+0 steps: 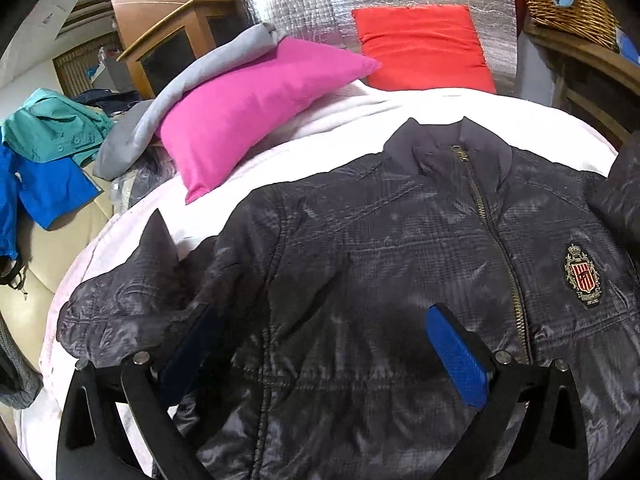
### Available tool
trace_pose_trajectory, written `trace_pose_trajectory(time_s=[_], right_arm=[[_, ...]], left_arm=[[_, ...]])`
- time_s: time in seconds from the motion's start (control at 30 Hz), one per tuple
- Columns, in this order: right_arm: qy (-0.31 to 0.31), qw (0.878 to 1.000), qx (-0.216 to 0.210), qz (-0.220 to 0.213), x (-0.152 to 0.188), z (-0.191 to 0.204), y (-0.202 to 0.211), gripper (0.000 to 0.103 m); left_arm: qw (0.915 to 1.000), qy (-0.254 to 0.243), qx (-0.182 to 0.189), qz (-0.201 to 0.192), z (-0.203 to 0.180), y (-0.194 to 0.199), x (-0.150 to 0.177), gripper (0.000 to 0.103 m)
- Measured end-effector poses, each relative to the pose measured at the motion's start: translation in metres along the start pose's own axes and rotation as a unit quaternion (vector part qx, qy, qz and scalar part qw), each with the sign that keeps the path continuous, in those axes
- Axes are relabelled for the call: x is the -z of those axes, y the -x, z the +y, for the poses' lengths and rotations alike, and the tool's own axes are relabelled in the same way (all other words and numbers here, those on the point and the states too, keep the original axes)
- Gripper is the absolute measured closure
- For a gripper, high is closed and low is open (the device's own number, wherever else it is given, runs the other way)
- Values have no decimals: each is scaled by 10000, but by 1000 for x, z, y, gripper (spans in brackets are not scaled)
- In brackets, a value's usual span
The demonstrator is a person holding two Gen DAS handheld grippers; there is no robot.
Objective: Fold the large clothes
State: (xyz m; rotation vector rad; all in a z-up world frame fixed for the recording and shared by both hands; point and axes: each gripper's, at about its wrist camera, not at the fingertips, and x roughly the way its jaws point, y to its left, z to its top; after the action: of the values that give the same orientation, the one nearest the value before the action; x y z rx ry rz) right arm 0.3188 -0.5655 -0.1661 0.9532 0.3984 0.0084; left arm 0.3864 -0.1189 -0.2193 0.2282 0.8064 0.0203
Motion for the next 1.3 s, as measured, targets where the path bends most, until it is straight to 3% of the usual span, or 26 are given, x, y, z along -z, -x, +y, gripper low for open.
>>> trace_pose_trajectory(time_s=[0.17,0.27,0.33,0.4,0.43,0.53,0.63,0.73,0.8,0.9,1.0,1.13,1.17,1.3], right_arm=[[-240,9935,-645,912,82,38,-19,94],[-577,9842,-576,1574,133,35,-42,91],[-995,9726,-558,2026,157,23,-59,78],[-1481,9573,-500,2434,175,9,-66,34],[-1667,9519,-569,2508,179,6,-63,29],[-1439,9514,-749,2619,180,15,-41,27],[-1256,9590,-922,2369,169,12,-5,24],[-1438,9687,-574,1941,150,-8,13,18],[-1859,9663,-289,1760,140,-36,8,17],[-2303,9553,-441,1801,137,-54,-14,17],[-2186,9604,-90,1727,130,-56,-40,17],[-2063,9592,-33,1934,130,-46,-78,17],[-2034,9595,-114,1946,128,-44,-81,17],[-1822,9581,-1259,1815,121,-13,-84,20]], left_arm=[[9996,134,-213,-134,21,7,3,0],[9992,212,-305,-135,33,9,7,0],[9991,296,-291,-90,41,9,11,0],[9991,361,-221,-48,45,11,14,0],[9991,388,-189,-36,47,12,16,0],[9990,427,-109,-108,50,19,17,0],[9986,480,69,-215,47,26,15,0],[9981,441,334,-257,35,31,13,0],[9977,358,520,-264,23,34,12,0],[9968,201,707,-328,5,37,11,0],[9957,68,844,-390,-8,40,11,0],[9938,-8,1073,-307,-18,39,15,0],[9931,-79,1139,-272,-21,38,16,0],[9918,-261,1240,-167,-30,37,22,0]])
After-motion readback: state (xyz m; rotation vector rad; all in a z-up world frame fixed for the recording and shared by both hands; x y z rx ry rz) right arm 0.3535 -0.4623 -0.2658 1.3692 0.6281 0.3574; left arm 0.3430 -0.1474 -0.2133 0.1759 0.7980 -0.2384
